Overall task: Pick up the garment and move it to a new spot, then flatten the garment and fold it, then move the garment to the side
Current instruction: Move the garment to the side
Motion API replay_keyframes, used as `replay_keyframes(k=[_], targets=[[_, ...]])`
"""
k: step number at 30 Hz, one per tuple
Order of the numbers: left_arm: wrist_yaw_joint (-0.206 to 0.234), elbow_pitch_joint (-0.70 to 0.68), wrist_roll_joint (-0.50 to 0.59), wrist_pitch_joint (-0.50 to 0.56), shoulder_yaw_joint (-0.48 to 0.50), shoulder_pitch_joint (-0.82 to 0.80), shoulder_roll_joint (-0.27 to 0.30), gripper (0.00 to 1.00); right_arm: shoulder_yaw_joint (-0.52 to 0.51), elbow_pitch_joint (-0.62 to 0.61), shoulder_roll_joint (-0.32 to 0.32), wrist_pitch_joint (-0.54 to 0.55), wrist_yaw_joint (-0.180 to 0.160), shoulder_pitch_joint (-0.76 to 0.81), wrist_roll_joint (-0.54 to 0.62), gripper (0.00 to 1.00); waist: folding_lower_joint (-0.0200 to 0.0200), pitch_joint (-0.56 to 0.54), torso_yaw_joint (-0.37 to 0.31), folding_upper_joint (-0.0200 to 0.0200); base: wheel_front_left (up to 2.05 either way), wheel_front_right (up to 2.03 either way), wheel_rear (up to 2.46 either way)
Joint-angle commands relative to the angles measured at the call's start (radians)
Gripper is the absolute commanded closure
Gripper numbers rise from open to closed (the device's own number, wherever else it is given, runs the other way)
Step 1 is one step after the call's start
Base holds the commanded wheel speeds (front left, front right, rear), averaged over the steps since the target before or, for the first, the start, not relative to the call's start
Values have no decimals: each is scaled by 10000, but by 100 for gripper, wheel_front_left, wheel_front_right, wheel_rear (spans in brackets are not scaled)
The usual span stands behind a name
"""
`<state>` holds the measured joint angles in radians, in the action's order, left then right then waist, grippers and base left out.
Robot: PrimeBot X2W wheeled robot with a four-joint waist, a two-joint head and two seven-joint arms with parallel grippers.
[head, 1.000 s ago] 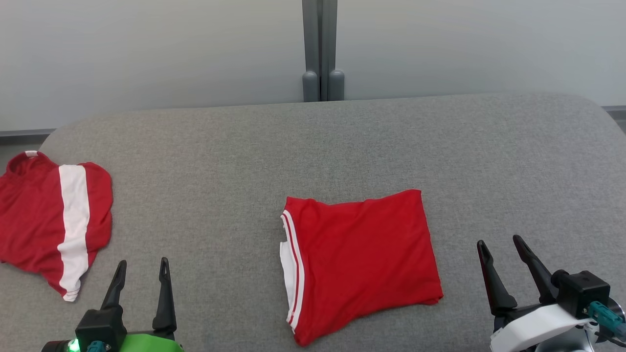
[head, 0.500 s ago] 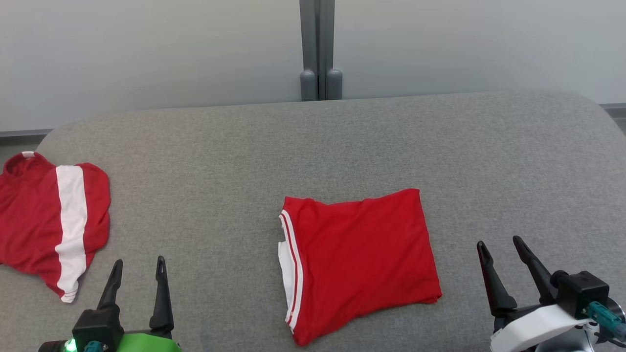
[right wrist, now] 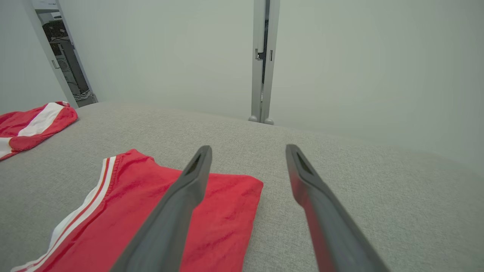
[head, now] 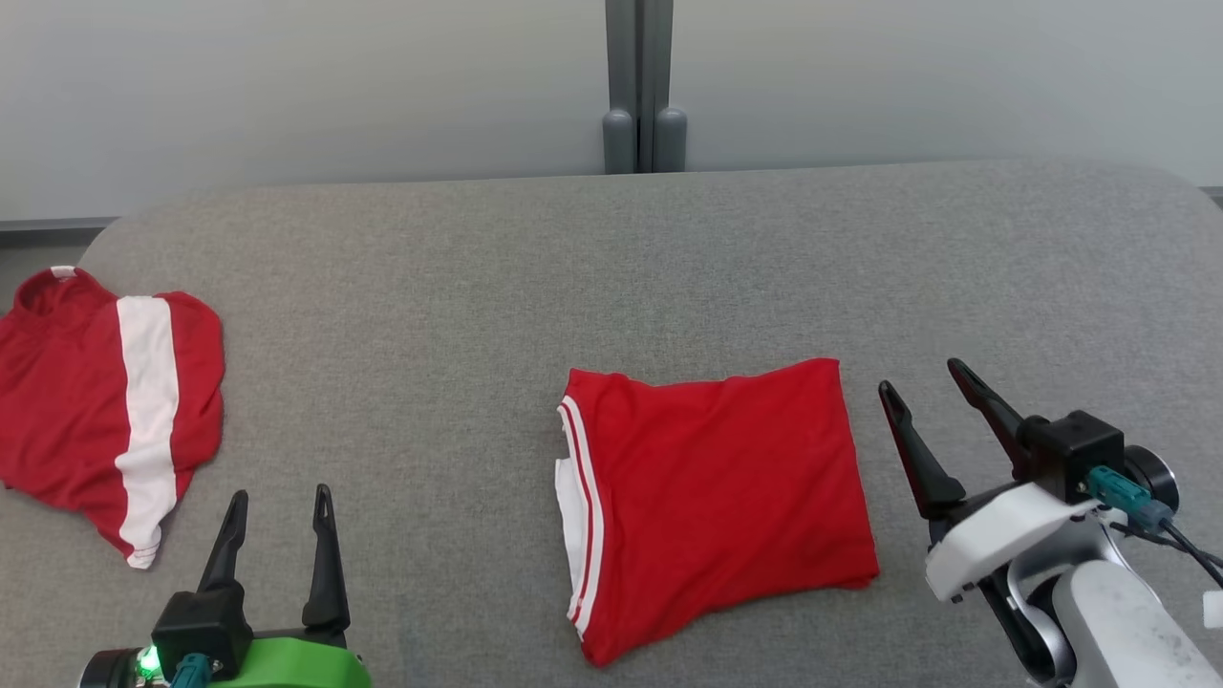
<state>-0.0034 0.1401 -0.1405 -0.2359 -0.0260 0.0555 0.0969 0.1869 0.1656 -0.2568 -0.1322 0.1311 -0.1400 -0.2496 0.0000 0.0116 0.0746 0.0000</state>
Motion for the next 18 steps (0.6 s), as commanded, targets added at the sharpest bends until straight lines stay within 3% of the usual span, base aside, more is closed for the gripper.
replay_keyframes(k=[1,18], targets=[[36,48,-109,-61,-8,-189,-12,0,97,235,-52,46,-8,-271,19,0,0,166,165,0,0,0,0],[233,330,-142,-301,-392,-892,-251,0,781,4598,248,-31,-8,-2059,-433,0,0,1180,909,0,0,0,0]])
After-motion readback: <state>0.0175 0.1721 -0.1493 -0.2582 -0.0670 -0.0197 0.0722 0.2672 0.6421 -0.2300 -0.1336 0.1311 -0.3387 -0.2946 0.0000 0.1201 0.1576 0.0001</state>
